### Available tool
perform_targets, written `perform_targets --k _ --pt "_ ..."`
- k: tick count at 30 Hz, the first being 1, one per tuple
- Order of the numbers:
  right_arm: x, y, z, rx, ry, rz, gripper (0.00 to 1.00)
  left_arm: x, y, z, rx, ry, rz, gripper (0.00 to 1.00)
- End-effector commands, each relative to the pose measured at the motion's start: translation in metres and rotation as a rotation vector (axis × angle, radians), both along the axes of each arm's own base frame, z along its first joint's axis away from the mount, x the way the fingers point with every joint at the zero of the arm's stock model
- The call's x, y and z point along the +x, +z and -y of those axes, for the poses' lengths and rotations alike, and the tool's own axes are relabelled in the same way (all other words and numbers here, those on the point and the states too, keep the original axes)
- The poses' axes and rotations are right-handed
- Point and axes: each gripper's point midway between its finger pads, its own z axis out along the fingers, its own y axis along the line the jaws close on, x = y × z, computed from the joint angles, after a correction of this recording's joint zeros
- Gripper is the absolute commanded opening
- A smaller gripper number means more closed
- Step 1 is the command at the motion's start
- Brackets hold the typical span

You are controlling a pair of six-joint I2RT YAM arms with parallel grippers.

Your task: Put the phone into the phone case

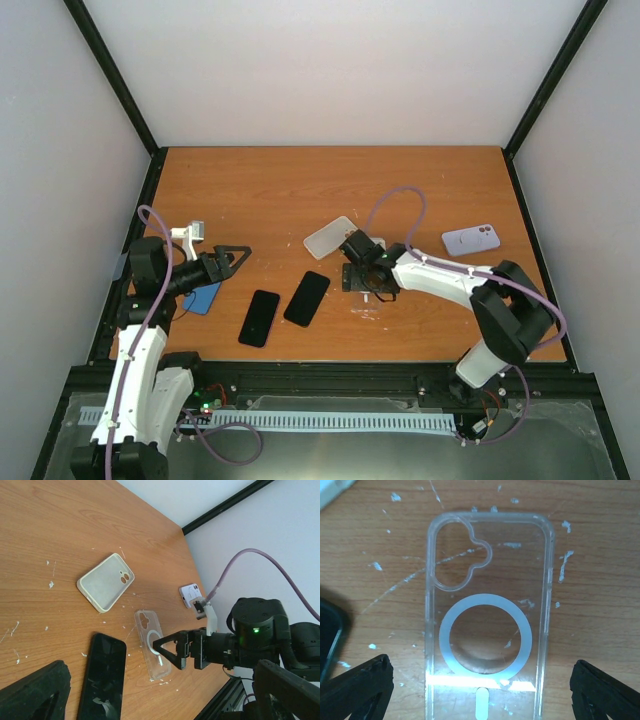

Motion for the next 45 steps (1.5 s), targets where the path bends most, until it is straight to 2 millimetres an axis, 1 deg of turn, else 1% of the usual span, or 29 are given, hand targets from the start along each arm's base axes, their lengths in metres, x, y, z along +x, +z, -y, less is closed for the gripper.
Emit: perform_targets --k 1,5,9,18,22,26,31,34,36,39,41,42,45 --pt "0.001 -0.009 0.001 -0.066 -0.01 -0.01 0.95 0.001 0.003 -0.001 0.019 0.0 0.023 0.99" --pt "-0.002 -0.02 -0.005 -0.09 0.006 -0.038 0.94 0.002 0.0 -0.002 0.021 0.008 0.012 1.0" --pt "-0.003 -0.028 -0.002 -0.146 0.003 -0.045 0.94 0.003 -0.002 -0.002 0.021 0.01 0.002 0.99" --pt "-0.007 -0.043 0.003 -0.169 0.002 -0.06 0.91 0.003 -0.004 -0.003 0.023 0.017 -0.005 0.99" --pt "-0.01 -0.048 0.001 -0.149 0.019 -0.07 0.87 0.003 -0.004 -0.004 0.025 0.022 -0.007 1.0" --pt "-0.014 -0.048 -0.002 -0.109 0.028 -0.07 0.8 0.003 -0.005 -0.004 0.026 0.029 -0.013 1.0" --pt "-0.02 -0.035 -0.011 0.003 0.045 -0.049 0.71 0.003 -0.006 -0.004 0.02 0.028 -0.034 0.98" --pt "-0.029 -0.023 -0.026 0.139 0.078 -0.04 0.68 0.004 -0.008 -0.003 0.009 0.016 -0.052 0.95" --pt "-0.041 -0.017 -0.034 0.246 0.107 -0.048 0.66 0.004 -0.008 -0.001 -0.002 0.009 -0.06 0.93" --pt "-0.053 0.01 -0.055 0.477 0.153 -0.013 0.63 0.003 -0.008 0.0 -0.019 0.002 -0.067 0.91" --pt "-0.065 0.026 -0.067 0.63 0.187 -0.013 0.62 0.004 -0.007 0.001 -0.027 0.003 -0.069 0.9" --pt "-0.07 0.034 -0.071 0.697 0.2 -0.008 0.61 0.004 -0.006 0.001 -0.03 0.003 -0.068 0.9" --pt "-0.084 0.049 -0.078 0.865 0.215 -0.021 0.61 0.005 -0.004 0.003 -0.047 -0.003 -0.066 0.88"
